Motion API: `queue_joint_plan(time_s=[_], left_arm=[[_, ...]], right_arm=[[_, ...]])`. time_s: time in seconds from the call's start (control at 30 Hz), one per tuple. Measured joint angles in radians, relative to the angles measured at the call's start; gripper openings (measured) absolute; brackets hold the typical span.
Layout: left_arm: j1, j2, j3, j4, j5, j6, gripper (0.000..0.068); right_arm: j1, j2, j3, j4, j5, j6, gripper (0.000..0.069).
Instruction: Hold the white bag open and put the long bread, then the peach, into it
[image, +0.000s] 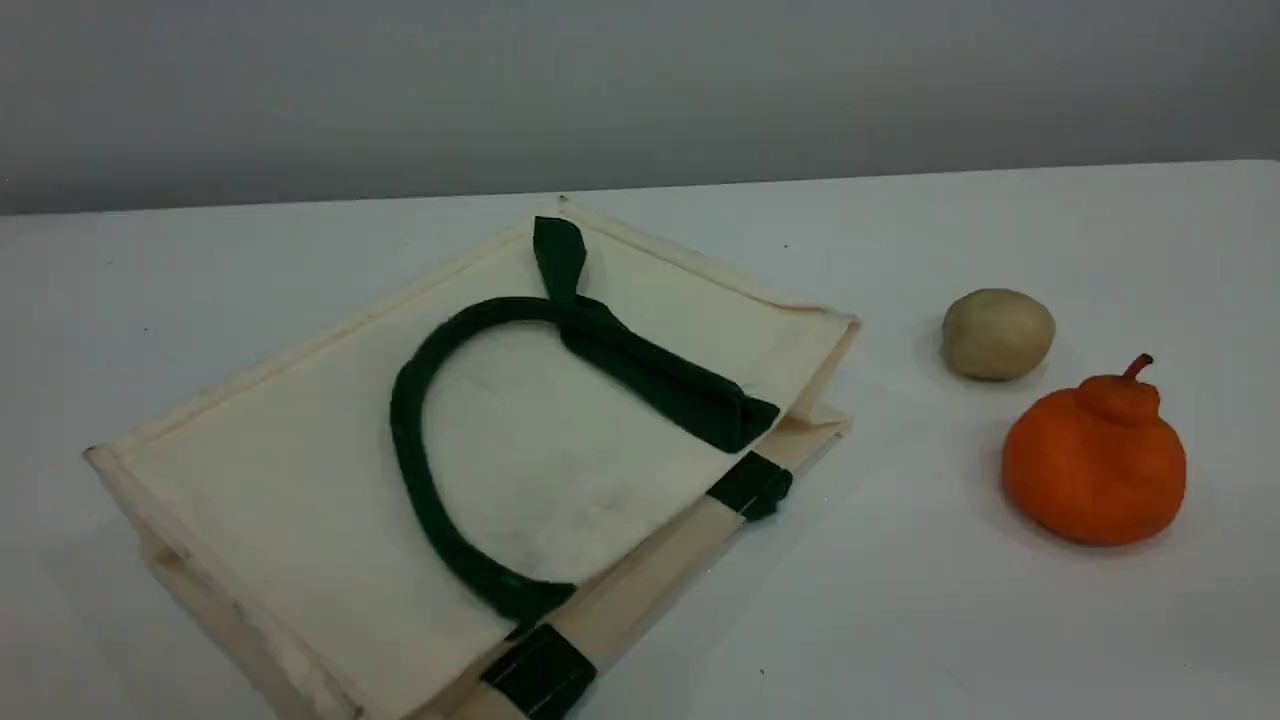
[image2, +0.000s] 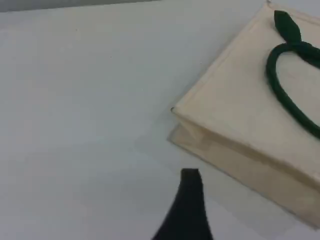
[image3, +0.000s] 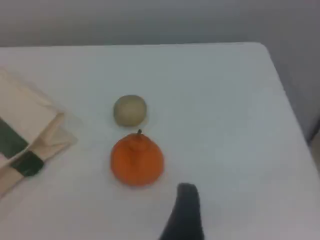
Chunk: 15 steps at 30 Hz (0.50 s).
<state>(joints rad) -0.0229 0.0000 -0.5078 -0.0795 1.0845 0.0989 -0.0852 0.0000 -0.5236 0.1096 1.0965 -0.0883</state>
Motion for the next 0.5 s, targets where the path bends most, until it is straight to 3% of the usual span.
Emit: queue_joint_plan(time_s=[0.5], left_arm=[[0.001,0.000,0.000,-0.001,0.000,0.000,0.0587]], right_arm=[[0.017,0.000,0.000,0.001,0.000,0.000,0.0580]])
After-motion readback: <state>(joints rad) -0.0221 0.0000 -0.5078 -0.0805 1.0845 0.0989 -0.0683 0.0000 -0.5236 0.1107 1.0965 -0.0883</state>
